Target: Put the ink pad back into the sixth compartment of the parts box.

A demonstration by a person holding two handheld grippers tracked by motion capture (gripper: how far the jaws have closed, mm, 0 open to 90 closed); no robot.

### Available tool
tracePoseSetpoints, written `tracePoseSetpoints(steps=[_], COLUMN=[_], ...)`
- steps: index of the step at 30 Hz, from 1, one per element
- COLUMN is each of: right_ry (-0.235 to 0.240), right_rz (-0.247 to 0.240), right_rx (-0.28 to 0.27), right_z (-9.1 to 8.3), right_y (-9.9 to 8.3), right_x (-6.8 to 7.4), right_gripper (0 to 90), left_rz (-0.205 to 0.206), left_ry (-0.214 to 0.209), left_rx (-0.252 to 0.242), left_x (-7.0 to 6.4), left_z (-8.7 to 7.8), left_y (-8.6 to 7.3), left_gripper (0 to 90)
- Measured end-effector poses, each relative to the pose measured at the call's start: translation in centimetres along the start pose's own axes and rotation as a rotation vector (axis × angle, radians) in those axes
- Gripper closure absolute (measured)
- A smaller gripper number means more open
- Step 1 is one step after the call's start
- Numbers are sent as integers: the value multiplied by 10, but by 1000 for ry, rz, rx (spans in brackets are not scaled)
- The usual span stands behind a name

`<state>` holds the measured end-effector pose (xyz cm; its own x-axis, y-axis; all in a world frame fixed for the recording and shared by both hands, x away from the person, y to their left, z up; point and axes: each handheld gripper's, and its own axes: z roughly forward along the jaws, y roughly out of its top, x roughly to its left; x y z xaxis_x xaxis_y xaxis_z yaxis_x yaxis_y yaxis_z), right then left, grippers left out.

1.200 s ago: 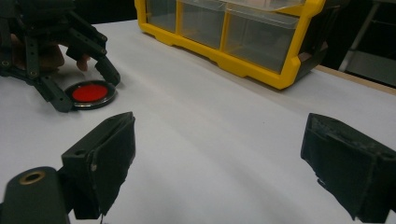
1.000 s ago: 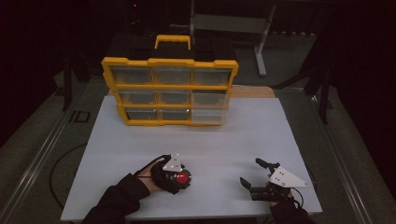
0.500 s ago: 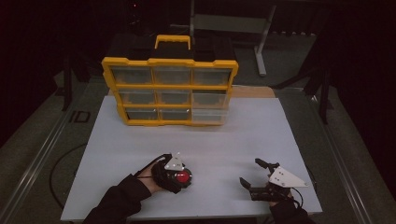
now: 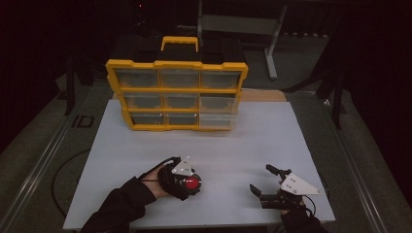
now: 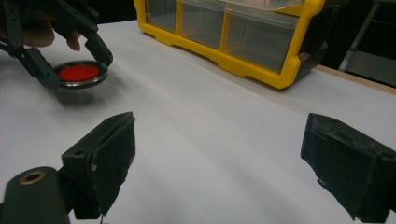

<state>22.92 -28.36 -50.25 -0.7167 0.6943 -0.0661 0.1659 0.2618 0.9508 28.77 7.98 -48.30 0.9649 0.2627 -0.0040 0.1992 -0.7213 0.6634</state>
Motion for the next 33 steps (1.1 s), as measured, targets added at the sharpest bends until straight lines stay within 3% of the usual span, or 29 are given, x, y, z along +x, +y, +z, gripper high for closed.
tracePoseSetpoints(steps=[16,21,33], right_ry=[-4,-4,-5], right_rz=[2,4,10], right_rx=[-6,-7,-6], right_z=[0,-1,-1], right_y=[0,0,0], right_x=[0,-1,0], right_gripper=[102,102,102], left_rz=[53,47,95], left_ry=[-26,-25,-31], left_rx=[6,-18,-17], left_x=[0,0,1], left_z=[-16,-21,-34], left_y=[25,33,56], left_gripper=[305,305,305])
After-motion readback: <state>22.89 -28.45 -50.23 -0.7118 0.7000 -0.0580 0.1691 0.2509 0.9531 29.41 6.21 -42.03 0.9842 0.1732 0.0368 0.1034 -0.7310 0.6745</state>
